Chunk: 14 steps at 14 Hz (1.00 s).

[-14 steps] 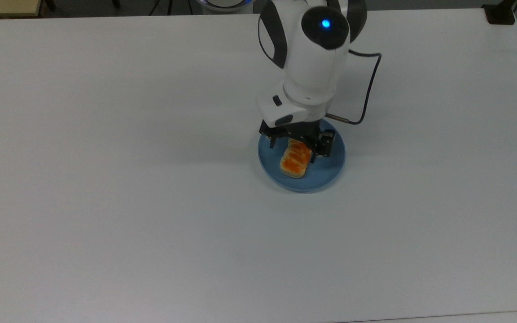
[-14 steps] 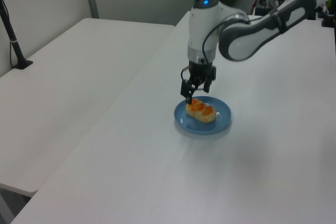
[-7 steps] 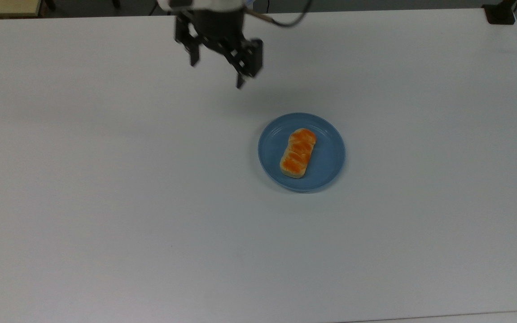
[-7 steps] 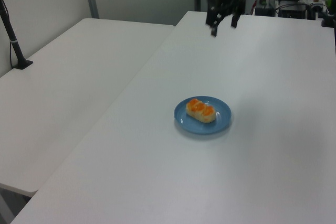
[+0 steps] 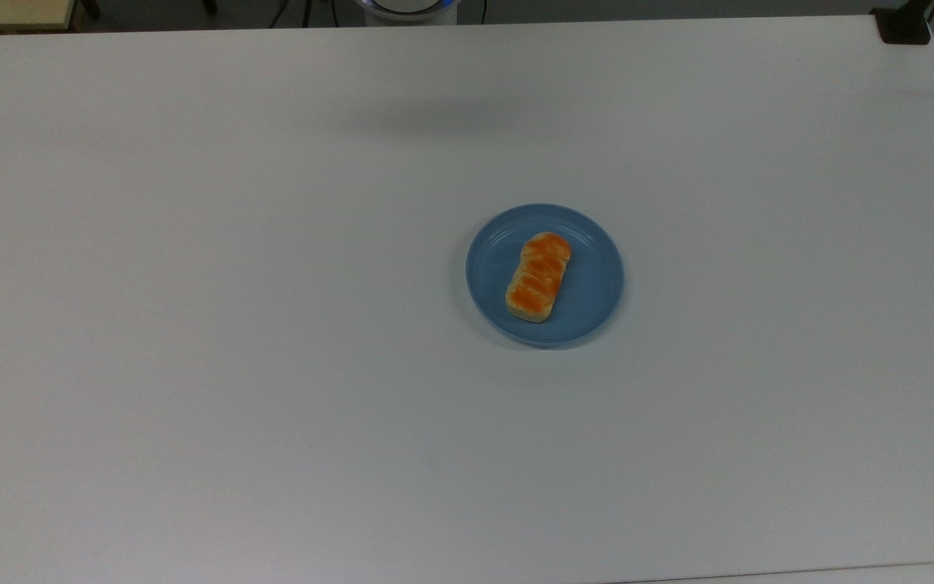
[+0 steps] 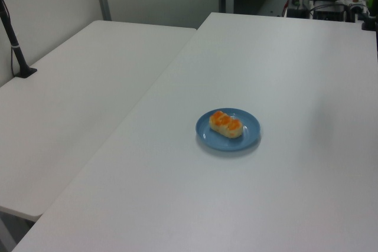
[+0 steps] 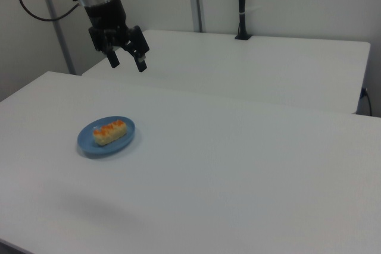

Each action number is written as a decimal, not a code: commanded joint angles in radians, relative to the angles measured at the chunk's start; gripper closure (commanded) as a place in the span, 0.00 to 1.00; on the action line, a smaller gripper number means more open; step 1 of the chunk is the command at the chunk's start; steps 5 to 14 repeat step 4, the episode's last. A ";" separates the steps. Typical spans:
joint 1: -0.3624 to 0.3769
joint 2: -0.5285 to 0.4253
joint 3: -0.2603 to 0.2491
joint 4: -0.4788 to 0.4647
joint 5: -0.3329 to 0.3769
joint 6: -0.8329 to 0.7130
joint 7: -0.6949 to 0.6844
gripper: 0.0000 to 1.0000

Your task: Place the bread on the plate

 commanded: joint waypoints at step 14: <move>0.024 -0.023 -0.066 -0.042 0.022 0.004 -0.141 0.00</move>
